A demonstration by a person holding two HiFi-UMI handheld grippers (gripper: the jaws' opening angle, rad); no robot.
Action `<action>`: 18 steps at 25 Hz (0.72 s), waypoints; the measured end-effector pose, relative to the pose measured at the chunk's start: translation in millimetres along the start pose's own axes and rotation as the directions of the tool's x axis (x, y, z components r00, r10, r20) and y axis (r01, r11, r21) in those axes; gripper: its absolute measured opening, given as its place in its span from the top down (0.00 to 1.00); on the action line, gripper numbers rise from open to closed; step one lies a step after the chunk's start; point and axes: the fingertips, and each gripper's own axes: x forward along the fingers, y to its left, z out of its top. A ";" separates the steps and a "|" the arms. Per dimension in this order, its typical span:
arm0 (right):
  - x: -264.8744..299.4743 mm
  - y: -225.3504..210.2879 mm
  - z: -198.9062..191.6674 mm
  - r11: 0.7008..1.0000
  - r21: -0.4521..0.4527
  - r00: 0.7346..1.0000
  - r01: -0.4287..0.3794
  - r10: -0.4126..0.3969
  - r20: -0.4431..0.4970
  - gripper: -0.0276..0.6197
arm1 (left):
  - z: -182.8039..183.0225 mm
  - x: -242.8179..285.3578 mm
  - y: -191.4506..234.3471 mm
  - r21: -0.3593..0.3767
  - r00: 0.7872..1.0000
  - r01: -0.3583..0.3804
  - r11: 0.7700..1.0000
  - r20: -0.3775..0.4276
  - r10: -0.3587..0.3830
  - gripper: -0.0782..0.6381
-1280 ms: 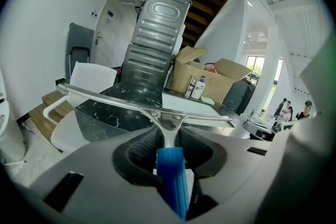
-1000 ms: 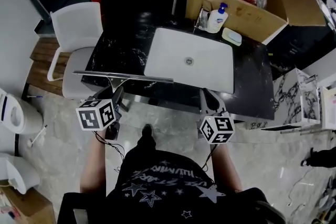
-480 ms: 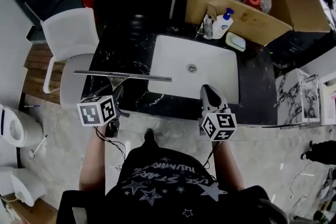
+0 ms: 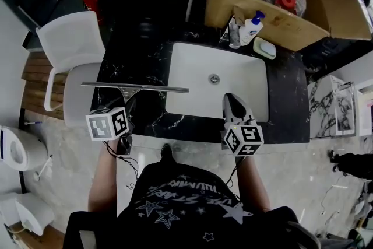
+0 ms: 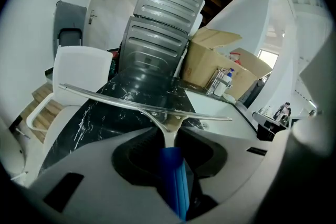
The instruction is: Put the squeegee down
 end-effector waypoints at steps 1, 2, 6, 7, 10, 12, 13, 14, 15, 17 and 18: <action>3.2 -0.5 -0.4 1.000 0.002 1.000 0.001 -0.001 -0.002 0.87 | 0.2 2.3 1.3 0.001 1.000 -0.004 1.000 -0.009 0.004 0.69; 6.2 -0.9 -0.8 1.000 0.005 1.000 0.001 -0.001 -0.002 0.87 | -0.3 4.8 2.4 0.001 1.000 -0.007 1.000 -0.020 0.007 0.69; 16.0 -0.3 -2.8 1.000 0.014 1.000 -0.003 0.003 -0.004 0.87 | -4.8 14.3 6.9 -0.015 0.998 -0.016 1.000 -0.059 0.015 0.69; 17.8 -0.5 -3.5 1.000 0.016 1.000 -0.003 0.004 -0.005 0.87 | -5.2 15.9 7.6 -0.019 0.998 -0.018 1.000 -0.065 0.017 0.69; 21.8 -1.2 -5.0 1.000 0.021 1.000 -0.004 0.005 -0.006 0.87 | -5.9 19.6 9.0 -0.021 0.997 -0.024 0.999 -0.079 0.022 0.69; 23.8 -1.7 -5.8 1.000 0.023 1.000 -0.004 0.004 -0.006 0.87 | -6.0 21.5 10.8 -0.016 0.996 -0.031 0.999 -0.089 0.030 0.69; 24.6 -1.9 -6.0 1.000 0.025 1.000 -0.004 0.004 -0.006 0.87 | -6.1 22.4 11.8 -0.015 0.995 -0.035 0.999 -0.094 0.034 0.69; 25.1 -1.9 -6.1 1.000 0.026 1.000 -0.004 0.004 -0.006 0.87 | -6.4 23.0 12.7 -0.015 0.994 -0.038 0.999 -0.100 0.037 0.69; 25.3 -1.7 -5.9 1.000 0.028 1.000 -0.004 0.004 -0.006 0.87 | -7.1 23.6 13.3 -0.017 0.994 -0.040 0.999 -0.107 0.038 0.69; 25.4 -1.4 -5.6 1.000 0.030 1.000 -0.004 0.004 -0.005 0.87 | -9.1 24.7 13.5 -0.022 0.992 -0.040 0.999 -0.120 0.037 0.69; 25.6 -1.5 -5.6 1.000 0.031 1.000 -0.004 0.004 -0.004 0.87 | -10.0 25.3 13.4 -0.022 0.991 -0.039 0.999 -0.125 0.036 0.69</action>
